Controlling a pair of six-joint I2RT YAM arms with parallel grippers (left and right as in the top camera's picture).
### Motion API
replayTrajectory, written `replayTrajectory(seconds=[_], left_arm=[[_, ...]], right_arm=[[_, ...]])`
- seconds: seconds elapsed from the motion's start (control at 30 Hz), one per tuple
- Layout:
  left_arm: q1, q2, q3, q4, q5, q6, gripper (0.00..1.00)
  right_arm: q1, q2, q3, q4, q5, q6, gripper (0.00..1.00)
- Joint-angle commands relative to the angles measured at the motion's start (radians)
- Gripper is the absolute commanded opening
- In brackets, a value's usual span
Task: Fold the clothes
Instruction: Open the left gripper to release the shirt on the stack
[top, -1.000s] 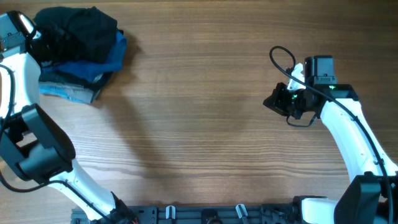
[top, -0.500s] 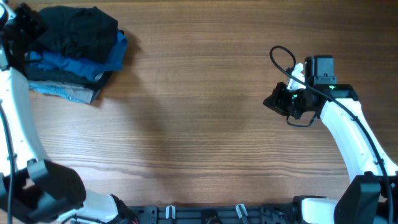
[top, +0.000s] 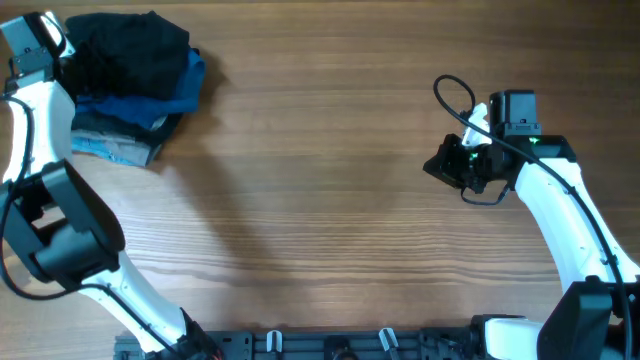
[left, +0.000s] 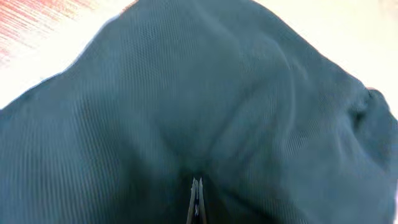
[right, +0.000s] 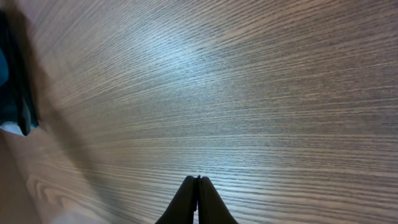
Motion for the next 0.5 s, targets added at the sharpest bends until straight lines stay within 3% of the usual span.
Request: replayTrajectory(seconds=[0.0, 0.07, 0.1, 0.17, 0.2, 0.3, 0.33, 0.37, 0.4, 0.43, 0.47], left_arm=[[-0.021, -0.126, -0.006, -0.045, 0.018, 0.074, 0.04], [-0.031, -0.242, -0.006, -0.073, 0.149, 0.191, 0.08], [-0.041, -0.303, -0.006, -0.106, 0.209, 0.273, 0.16], [-0.069, -0.406, -0.006, -0.184, 0.222, 0.352, 0.58], [-0.087, -0.453, -0.006, -0.232, 0.222, 0.384, 0.70], [-0.158, -0.568, -0.006, -0.369, 0.222, 0.438, 0.86], [-0.184, -0.600, -0.006, -0.412, 0.218, 0.437, 1.00], [-0.211, -0.631, -0.006, -0.456, 0.216, 0.437, 1.00], [-0.236, -0.660, -0.006, -0.500, 0.210, 0.436, 1.00], [-0.262, -0.694, -0.006, -0.557, 0.187, 0.437, 1.00], [-0.279, -0.717, -0.006, -0.596, 0.161, 0.437, 1.00]], right_arm=[[0.017, -0.033, 0.013, 0.007, 0.027, 0.002, 0.04], [0.031, -0.088, 0.013, 0.019, 0.064, -0.018, 0.04], [0.039, -0.128, 0.013, 0.027, 0.082, -0.028, 0.04], [0.047, -0.209, 0.013, 0.044, 0.105, -0.063, 0.04], [0.050, -0.255, 0.013, 0.056, 0.106, -0.090, 0.04], [0.050, -0.397, 0.013, 0.080, 0.105, -0.147, 0.06], [0.050, -0.456, 0.013, 0.086, 0.105, -0.156, 0.08], [0.049, -0.503, 0.013, 0.090, 0.105, -0.153, 0.15], [0.050, -0.547, 0.013, 0.094, 0.105, -0.153, 0.29], [0.050, -0.591, 0.013, 0.094, 0.105, -0.154, 0.50], [0.049, -0.629, 0.013, 0.092, 0.105, -0.154, 0.62]])
